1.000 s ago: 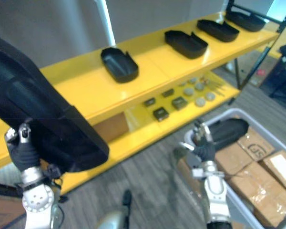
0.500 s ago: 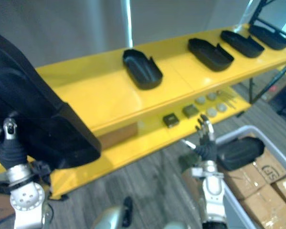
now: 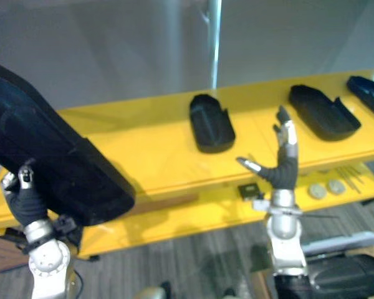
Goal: Walk over and take plastic housings, then place them on the shelf
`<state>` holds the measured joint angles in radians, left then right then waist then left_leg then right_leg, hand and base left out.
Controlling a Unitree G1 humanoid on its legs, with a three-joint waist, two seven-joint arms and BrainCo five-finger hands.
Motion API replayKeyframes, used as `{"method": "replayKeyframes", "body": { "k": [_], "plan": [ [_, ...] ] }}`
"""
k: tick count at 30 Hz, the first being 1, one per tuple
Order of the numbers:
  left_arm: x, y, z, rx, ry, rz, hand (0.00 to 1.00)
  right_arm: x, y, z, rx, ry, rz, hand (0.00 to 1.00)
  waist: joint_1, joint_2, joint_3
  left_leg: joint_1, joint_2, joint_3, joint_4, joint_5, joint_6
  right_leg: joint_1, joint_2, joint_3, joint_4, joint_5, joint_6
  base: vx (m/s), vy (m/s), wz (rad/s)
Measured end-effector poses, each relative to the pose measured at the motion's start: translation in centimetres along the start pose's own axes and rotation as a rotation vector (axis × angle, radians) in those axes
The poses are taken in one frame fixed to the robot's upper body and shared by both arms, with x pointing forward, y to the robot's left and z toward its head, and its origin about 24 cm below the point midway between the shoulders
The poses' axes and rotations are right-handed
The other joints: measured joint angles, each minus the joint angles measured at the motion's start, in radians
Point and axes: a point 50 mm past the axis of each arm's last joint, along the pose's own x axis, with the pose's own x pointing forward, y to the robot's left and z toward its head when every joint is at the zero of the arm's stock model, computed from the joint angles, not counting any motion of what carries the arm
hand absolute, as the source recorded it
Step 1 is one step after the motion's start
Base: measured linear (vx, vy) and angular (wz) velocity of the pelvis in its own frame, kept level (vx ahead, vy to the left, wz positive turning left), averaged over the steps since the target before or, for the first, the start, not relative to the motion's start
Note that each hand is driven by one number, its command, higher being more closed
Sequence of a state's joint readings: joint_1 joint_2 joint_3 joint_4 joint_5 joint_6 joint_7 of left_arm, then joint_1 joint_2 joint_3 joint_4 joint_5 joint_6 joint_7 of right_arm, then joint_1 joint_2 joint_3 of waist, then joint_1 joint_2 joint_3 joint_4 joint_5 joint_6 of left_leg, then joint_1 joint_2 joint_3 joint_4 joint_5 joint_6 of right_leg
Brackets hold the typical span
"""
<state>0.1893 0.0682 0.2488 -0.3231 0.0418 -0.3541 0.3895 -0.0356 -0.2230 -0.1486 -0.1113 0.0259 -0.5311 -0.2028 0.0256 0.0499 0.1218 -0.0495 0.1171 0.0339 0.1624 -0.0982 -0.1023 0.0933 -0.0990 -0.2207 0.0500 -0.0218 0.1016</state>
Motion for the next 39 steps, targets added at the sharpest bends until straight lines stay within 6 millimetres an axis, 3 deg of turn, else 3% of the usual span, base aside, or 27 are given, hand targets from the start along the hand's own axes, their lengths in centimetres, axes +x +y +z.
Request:
{"method": "replayKeyframes", "body": {
  "k": [3, 7, 9, 11, 17, 19, 25, 29, 32, 39],
  "plan": [
    [0.1, -0.8, 0.1, -0.006, 0.004, -0.067, 1.00, -0.9, -2.8, 0.0, -0.074, 0.030, -0.140, 0.00, -0.011, -0.013, -0.004, 0.019, -0.032, 0.011, -0.053, 0.039, 0.017, 0.022, -0.029, -0.055, -0.004, -0.008, 0.000, 0.06, 0.008, 0.45],
    [0.1, -1.2, -0.4, 0.045, 0.055, -0.132, 1.00, -2.1, -4.3, -0.3, -0.091, 0.082, -0.258, 0.00, -0.023, -0.034, -0.010, 0.068, -0.064, 0.007, -0.140, 0.084, 0.025, 0.033, -0.060, -0.067, 0.000, -0.015, 0.004, 0.02, 0.044, 0.14],
    [0.5, -1.1, -0.7, 0.117, 0.075, -0.184, 1.00, -2.9, -4.8, -0.7, -0.054, 0.122, -0.313, 0.00, -0.035, -0.039, -0.013, 0.087, -0.067, 0.037, -0.180, 0.095, 0.024, 0.033, -0.067, -0.058, 0.002, -0.020, 0.002, -0.05, 0.022, -0.13],
    [1.3, -1.0, -1.4, 0.210, 0.098, -0.253, 1.00, -4.1, -5.6, -1.1, -0.050, 0.184, -0.365, 0.00, -0.053, -0.039, -0.013, 0.101, -0.053, 0.132, -0.194, 0.093, 0.026, 0.032, -0.077, -0.048, 0.002, -0.024, 0.009, -0.06, 0.015, -0.17],
    [7.2, 0.8, -6.0, 0.446, 0.299, -0.274, 1.00, -8.6, -7.8, -1.8, -0.069, 0.378, -0.423, 0.00, -0.125, -0.033, -0.021, 0.137, -0.053, 0.264, -0.243, 0.119, 0.024, -0.035, -0.071, 0.059, 0.011, -0.018, 0.015, -0.02, 0.034, -0.51],
    [10.8, 1.6, -7.3, 0.520, 0.391, -0.254, 1.00, -10.3, -8.2, -2.6, -0.059, 0.480, -0.358, 0.00, -0.164, -0.033, -0.021, 0.140, -0.049, 0.311, -0.242, 0.122, 0.028, -0.063, -0.062, 0.114, 0.011, -0.003, 0.020, 0.02, 0.030, -0.58],
    [15.8, 0.7, -7.4, 0.572, 0.498, -0.267, 1.00, -14.6, -7.8, -5.5, -0.078, 0.737, -0.153, 0.00, -0.216, -0.033, -0.021, 0.165, -0.040, 0.365, -0.243, 0.122, 0.027, -0.072, -0.049, 0.169, 0.009, 0.001, 0.016, 0.03, 0.004, -0.29],
    [17.3, 0.3, -6.8, 0.610, 0.531, -0.291, 1.00, -15.0, -6.8, -6.2, -0.114, 0.784, -0.002, 0.00, -0.233, -0.033, -0.021, 0.168, -0.034, 0.385, -0.243, 0.120, 0.024, -0.077, -0.038, 0.182, 0.009, 0.003, 0.012, 0.00, -0.012, -0.12],
    [17.4, 0.1, -7.5, 0.634, 0.624, -0.305, 1.00, -15.7, -6.0, -6.9, -0.147, 0.833, 0.107, 0.00, -0.238, -0.029, -0.019, 0.170, -0.030, 0.392, -0.244, 0.119, 0.024, -0.083, -0.032, 0.194, 0.009, 0.006, 0.008, -0.03, -0.010, -0.12],
    [15.7, 2.1, -10.0, 0.749, 0.850, -0.298, 1.00, -17.7, -4.7, -7.7, -0.135, 0.920, 0.188, 0.00, -0.260, -0.028, -0.018, 0.167, -0.026, 0.399, -0.248, 0.123, 0.018, -0.091, -0.026, 0.201, 0.009, 0.013, 0.003, -0.01, -0.002, -0.01]
  ]
}}
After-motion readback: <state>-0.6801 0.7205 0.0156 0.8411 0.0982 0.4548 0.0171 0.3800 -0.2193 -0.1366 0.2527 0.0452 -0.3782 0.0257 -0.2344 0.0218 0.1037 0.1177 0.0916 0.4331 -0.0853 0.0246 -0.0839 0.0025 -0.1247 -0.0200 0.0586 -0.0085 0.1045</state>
